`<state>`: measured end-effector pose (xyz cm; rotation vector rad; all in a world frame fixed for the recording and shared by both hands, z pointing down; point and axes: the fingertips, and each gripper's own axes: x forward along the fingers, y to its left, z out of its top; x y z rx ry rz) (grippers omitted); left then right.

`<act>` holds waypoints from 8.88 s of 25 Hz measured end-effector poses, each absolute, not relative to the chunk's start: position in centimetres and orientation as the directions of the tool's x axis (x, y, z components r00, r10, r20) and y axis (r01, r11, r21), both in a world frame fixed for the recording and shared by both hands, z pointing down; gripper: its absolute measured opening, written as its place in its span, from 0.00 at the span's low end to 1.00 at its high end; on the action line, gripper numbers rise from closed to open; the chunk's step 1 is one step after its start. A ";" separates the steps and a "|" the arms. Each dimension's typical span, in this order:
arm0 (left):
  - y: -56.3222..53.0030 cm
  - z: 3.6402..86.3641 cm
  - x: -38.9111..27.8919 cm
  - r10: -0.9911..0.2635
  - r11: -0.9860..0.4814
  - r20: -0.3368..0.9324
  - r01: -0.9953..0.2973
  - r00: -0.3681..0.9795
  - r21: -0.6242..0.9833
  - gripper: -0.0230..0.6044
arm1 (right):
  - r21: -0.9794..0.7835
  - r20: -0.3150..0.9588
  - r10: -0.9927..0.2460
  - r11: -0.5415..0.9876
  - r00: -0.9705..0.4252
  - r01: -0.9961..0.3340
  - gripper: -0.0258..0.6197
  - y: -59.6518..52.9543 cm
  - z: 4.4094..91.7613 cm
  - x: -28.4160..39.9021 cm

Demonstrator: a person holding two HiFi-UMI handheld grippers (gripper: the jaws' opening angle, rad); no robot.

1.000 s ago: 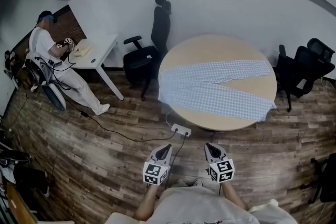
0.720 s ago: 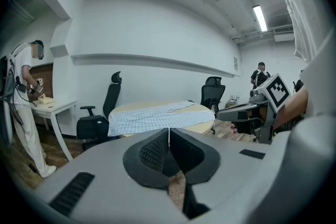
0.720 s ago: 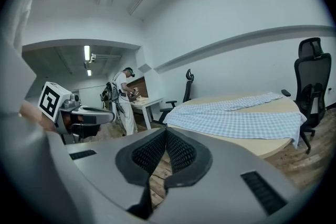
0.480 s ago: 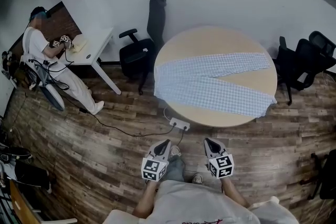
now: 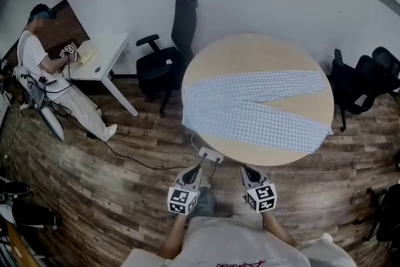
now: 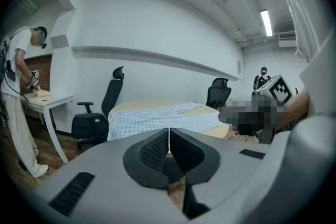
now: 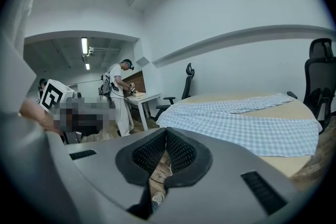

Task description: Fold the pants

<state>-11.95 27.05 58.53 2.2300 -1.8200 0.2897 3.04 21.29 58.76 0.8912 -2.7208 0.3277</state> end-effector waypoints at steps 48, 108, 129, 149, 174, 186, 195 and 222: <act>6.2 68.0 -29.8 -0.725 -0.422 0.557 -0.900 0.405 0.106 0.10 | -0.178 0.544 -0.561 0.650 -0.624 -0.739 0.09 1.1 65.4 -12.0; 4.0 72.5 -31.6 -0.482 -0.847 0.861 -0.338 0.165 -0.409 0.10 | 0.417 0.834 -0.392 0.909 -0.389 -0.021 0.09 1.6 68.7 -15.1; -16.1 65.2 -34.1 -0.549 -0.808 0.832 -0.306 0.078 -0.504 0.09 | 0.552 0.772 -0.479 0.831 -0.418 0.066 0.09 -19.0 63.1 -17.1; -21.4 75.3 -37.0 -0.385 -0.829 0.923 -0.438 -0.006 -0.349 0.10 | 0.411 0.866 -0.335 0.900 -0.372 0.146 0.09 -28.6 73.6 -21.6; -16.2 64.3 -30.2 -0.680 -0.701 0.707 -0.454 0.194 -0.550 0.10 | 0.414 0.559 -0.648 0.759 -0.517 -0.502 0.09 -20.7 61.2 -18.1; -9.1 63.1 -15.3 -0.503 -0.781 0.561 -0.624 0.658 0.031 0.09 | -0.129 0.485 -0.783 0.377 -0.390 -0.917 0.09 -8.6 61.2 -6.8; -6.5 64.4 -6.1 -0.374 -0.899 0.556 -0.438 0.743 -0.020 0.09 | -0.061 0.548 -0.821 0.147 -0.157 -0.987 0.09 -1.3 63.9 5.3; -13.5 73.4 6.4 -0.312 -0.931 0.836 0.032 0.452 -0.364 0.15 | 0.437 0.778 -0.627 0.570 -0.025 -0.696 0.10 0.2 73.3 24.1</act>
